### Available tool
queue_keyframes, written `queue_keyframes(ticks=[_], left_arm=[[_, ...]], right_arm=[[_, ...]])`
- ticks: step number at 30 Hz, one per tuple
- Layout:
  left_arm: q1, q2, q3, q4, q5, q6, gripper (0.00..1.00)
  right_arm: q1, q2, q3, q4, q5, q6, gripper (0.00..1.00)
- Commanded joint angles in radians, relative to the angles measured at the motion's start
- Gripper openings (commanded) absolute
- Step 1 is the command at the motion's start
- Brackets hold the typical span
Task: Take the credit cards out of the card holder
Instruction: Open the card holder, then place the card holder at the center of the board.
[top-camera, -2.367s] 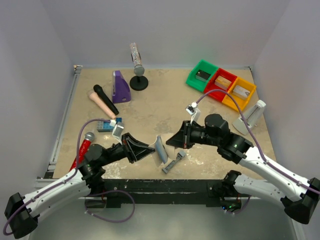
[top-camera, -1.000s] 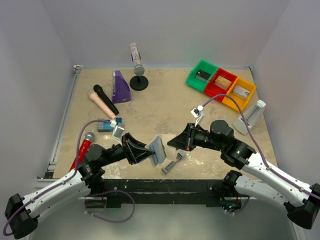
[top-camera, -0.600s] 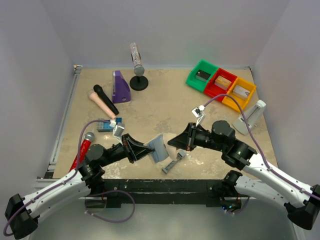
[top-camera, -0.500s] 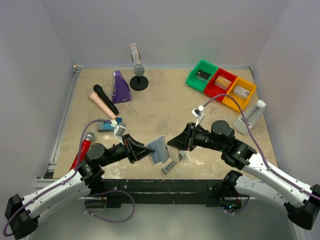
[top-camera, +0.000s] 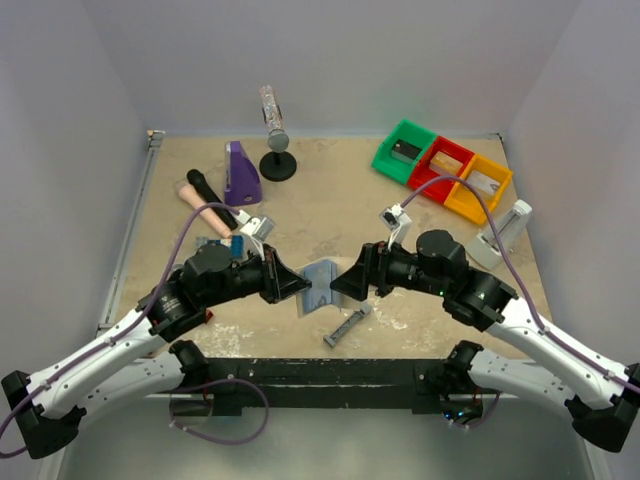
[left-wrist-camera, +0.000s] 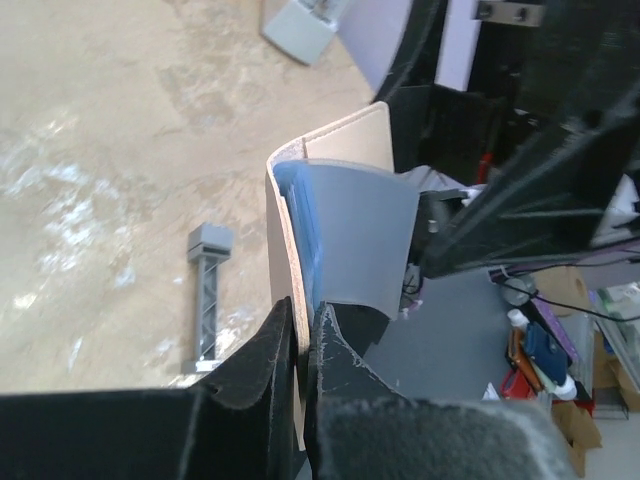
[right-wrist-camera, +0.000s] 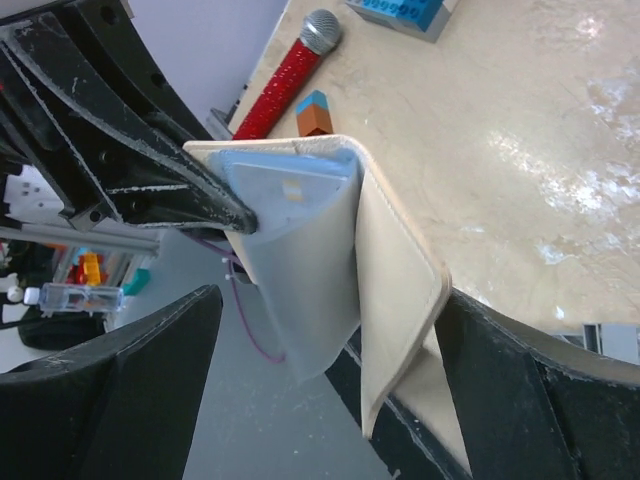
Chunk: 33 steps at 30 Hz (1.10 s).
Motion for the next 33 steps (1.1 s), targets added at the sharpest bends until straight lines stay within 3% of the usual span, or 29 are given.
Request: queue_keyframes(ticks=[1, 5, 8, 10, 14, 19, 29, 33], left_arm=[[-0.01, 0.027, 0.089, -0.178, -0.143, 0.009, 0.0], [-0.01, 0.032, 0.1, -0.241, -0.231, 0.007, 0.0], [-0.01, 0.046, 0.096, -0.263, -0.277, 0.007, 0.0], [-0.008, 0.067, 0.093, -0.261, -0.283, 0.013, 0.0], [-0.005, 0.127, 0.08, -0.219, -0.26, 0.033, 0.0], [0.036, 0.19, 0.01, -0.058, -0.161, 0.043, 0.0], [0.168, 0.329, -0.111, 0.24, -0.004, 0.035, 0.0], [0.187, 0.395, -0.105, 0.275, 0.069, 0.06, 0.0]], right_arm=[[0.006, -0.033, 0.017, -0.033, 0.075, -0.034, 0.96], [0.006, -0.056, 0.024, -0.076, 0.135, -0.06, 0.96], [0.006, -0.042, 0.049, -0.122, 0.16, -0.095, 0.87], [0.006, -0.02, 0.056, -0.136, 0.158, -0.118, 0.73], [0.006, 0.03, 0.05, -0.107, 0.105, -0.151, 0.35], [0.006, 0.113, 0.018, -0.024, 0.034, -0.163, 0.0], [-0.023, 0.26, -0.048, 0.125, -0.003, -0.161, 0.0], [-0.088, 0.38, -0.056, 0.214, -0.127, -0.114, 0.0]])
